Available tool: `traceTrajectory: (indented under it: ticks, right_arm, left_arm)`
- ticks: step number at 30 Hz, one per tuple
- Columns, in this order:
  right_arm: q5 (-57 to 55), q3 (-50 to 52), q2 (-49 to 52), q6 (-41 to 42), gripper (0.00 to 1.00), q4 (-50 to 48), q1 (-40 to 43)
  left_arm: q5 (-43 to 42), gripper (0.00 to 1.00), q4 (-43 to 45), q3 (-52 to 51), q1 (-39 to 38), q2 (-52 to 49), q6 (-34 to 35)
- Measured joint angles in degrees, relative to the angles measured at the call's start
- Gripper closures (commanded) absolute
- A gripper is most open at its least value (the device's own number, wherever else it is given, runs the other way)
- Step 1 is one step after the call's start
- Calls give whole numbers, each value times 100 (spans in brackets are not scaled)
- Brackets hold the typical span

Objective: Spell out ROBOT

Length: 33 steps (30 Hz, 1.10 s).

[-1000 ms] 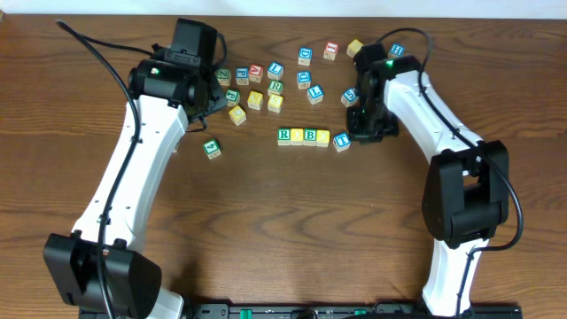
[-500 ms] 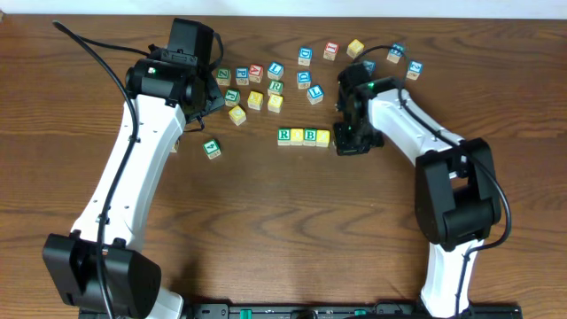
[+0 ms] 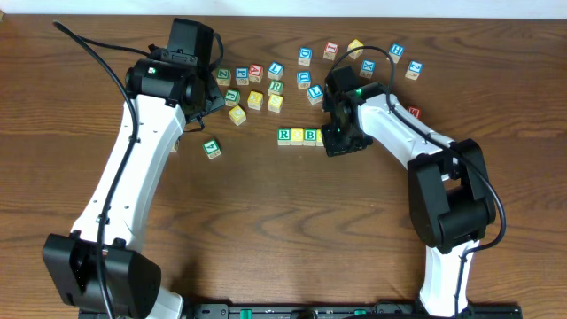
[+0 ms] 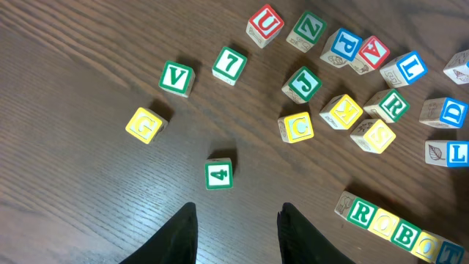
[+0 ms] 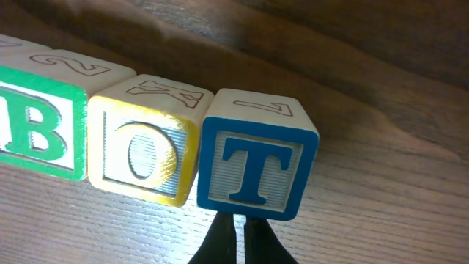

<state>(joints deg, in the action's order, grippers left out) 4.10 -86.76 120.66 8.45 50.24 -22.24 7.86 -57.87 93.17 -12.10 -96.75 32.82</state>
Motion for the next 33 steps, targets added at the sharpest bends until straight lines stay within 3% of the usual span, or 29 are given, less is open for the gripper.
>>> traceTrajectory:
  ticks: [13,23,25,33]
  right_arm:
    - [120,-282,-420,-140,99,645,4]
    - [-444,-461,-890,1043,99,492,389]
    - [-483,-450,-789,1255,99,393,459]
    - [-323,-280,-251,1600,99,-39,529]
  left_arm:
    - [0,64,0,0,0,0,11]
    - [-330,65,-2,-2,0,-17,39]
    - [-474,74,2,-11,0,-70,42]
    - [-817,77,-2,-260,0,-673,44]
